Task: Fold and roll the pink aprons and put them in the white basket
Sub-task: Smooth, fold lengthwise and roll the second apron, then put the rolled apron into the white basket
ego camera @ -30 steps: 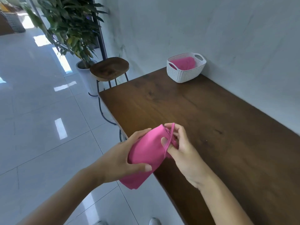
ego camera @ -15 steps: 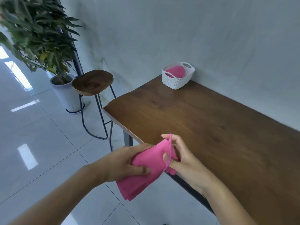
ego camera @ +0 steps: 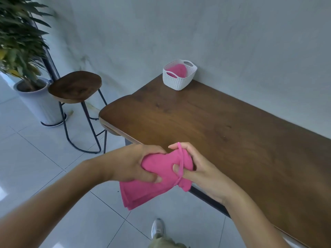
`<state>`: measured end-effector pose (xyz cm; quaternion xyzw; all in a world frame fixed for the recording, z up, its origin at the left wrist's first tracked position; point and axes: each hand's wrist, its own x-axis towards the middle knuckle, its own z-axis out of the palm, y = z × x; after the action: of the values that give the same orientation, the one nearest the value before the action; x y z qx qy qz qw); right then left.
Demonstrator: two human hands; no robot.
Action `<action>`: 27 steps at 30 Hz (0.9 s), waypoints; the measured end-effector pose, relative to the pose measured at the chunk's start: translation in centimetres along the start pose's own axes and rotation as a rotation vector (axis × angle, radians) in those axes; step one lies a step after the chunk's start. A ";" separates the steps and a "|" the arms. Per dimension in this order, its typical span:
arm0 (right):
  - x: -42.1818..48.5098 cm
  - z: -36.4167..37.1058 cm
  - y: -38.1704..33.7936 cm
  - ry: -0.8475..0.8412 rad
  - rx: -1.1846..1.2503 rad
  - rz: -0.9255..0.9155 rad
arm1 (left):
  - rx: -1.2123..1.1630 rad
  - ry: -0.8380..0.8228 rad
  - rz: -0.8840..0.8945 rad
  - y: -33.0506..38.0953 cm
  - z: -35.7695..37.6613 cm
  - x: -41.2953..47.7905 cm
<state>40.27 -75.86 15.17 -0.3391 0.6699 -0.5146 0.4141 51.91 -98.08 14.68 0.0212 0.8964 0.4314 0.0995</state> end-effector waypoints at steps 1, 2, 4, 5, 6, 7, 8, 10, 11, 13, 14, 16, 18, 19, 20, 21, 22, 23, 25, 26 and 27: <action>0.1 -0.2 -0.1 -0.012 -0.025 -0.002 | -0.001 -0.008 0.002 0.0 -0.1 0.3; 0.4 -0.4 -0.3 -0.024 -0.041 -0.005 | 0.004 -0.010 0.003 -0.1 -0.4 0.7; 1.4 -1.0 -0.7 -0.026 -0.042 -0.013 | 0.029 -0.009 -0.001 -0.3 -1.4 1.6; 2.3 -1.6 -0.9 -0.018 -0.023 -0.014 | 0.060 0.000 -0.010 -0.4 -2.0 2.3; 3.3 -2.2 -1.1 -0.010 0.004 -0.003 | 0.103 0.015 -0.032 -0.5 -2.7 3.0; 4.3 -3.0 -1.3 -0.006 0.027 0.020 | 0.148 0.030 -0.063 -0.5 -3.5 3.7; 5.4 -3.8 -1.5 -0.010 0.040 0.049 | 0.192 0.037 -0.092 -0.6 -4.2 4.6; 7.3 -5.6 -1.7 -0.028 0.056 0.107 | 0.282 0.022 -0.115 -0.6 -5.6 6.4; 8.2 -6.5 -1.8 -0.038 0.065 0.123 | 0.319 0.012 -0.115 -0.6 -6.3 7.5; 9.9 -8.5 -2.0 -0.061 0.066 0.142 | 0.367 0.004 -0.110 -0.5 -7.4 9.6; 10.7 -9.4 -2.2 -0.075 0.047 0.147 | 0.390 0.005 -0.102 -0.5 -7.9 10.7; 12.1 -11.4 -2.6 -0.098 0.005 0.144 | 0.436 0.007 -0.078 -0.8 -8.7 13.0; 13.3 -13.3 -2.8 -0.093 -0.027 0.126 | 0.458 0.017 -0.057 -1.1 -9.3 15.3; 13.8 -14.1 -2.8 -0.085 -0.052 0.114 | 0.466 0.021 -0.055 -1.3 -9.6 16.4; 14.4 -14.9 -2.7 -0.081 -0.084 0.103 | 0.471 0.023 -0.059 -1.6 -9.8 17.4; 14.9 -15.7 -2.6 -0.077 -0.114 0.091 | 0.472 0.027 -0.062 -1.9 -9.9 18.4; 15.4 -16.3 -2.4 -0.073 -0.135 0.078 | 0.469 0.037 -0.064 -2.2 -10.1 19.2; 16.0 -16.9 -2.0 -0.063 -0.146 0.065 | 0.463 0.053 -0.063 -2.6 -10.3 19.9; 17.1 -17.7 -0.9 -0.017 -0.152 0.042 | 0.448 0.089 -0.077 -3.4 -10.7 21.1; 17.8 -18.0 -0.3 0.029 -0.156 0.035 | 0.446 0.105 -0.092 -3.9 -10.9 21.6; 18.6 -18.3 0.4 0.089 -0.165 0.036 | 0.449 0.124 -0.111 -4.4 -11.2 22.0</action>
<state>15.77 -84.63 13.31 -0.3367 0.7337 -0.4649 0.3636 28.34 -106.69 14.54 -0.0328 0.9740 0.2156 0.0607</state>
